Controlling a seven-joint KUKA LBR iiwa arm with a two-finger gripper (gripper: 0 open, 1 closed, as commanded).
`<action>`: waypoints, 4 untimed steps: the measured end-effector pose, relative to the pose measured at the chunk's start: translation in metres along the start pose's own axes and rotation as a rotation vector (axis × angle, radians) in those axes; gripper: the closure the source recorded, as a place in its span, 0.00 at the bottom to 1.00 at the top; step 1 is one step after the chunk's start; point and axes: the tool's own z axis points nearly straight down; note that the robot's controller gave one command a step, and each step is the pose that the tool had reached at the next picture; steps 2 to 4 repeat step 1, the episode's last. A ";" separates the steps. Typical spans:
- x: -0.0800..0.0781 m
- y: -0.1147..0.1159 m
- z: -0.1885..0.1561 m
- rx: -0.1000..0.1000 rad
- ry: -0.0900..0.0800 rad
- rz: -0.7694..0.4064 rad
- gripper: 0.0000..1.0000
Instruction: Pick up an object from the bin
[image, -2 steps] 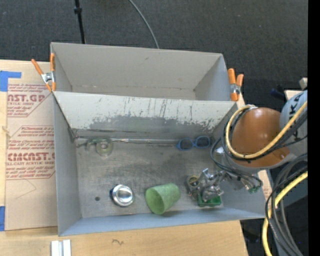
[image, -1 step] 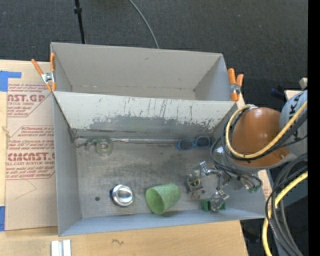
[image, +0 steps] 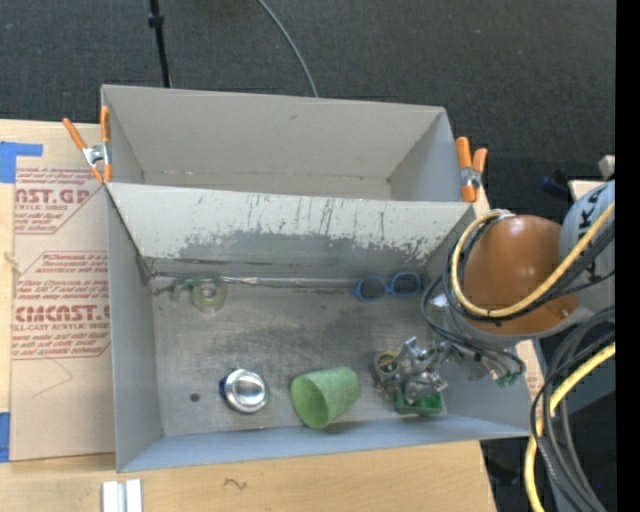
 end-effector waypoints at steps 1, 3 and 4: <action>-0.001 0.000 0.000 0.001 -0.003 0.000 0.00; -0.001 0.000 0.000 0.001 -0.003 0.000 0.00; -0.001 0.000 0.000 0.001 -0.003 0.000 0.00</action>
Offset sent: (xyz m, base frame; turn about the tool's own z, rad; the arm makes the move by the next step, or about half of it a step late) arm 0.0000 0.0000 0.0000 0.0000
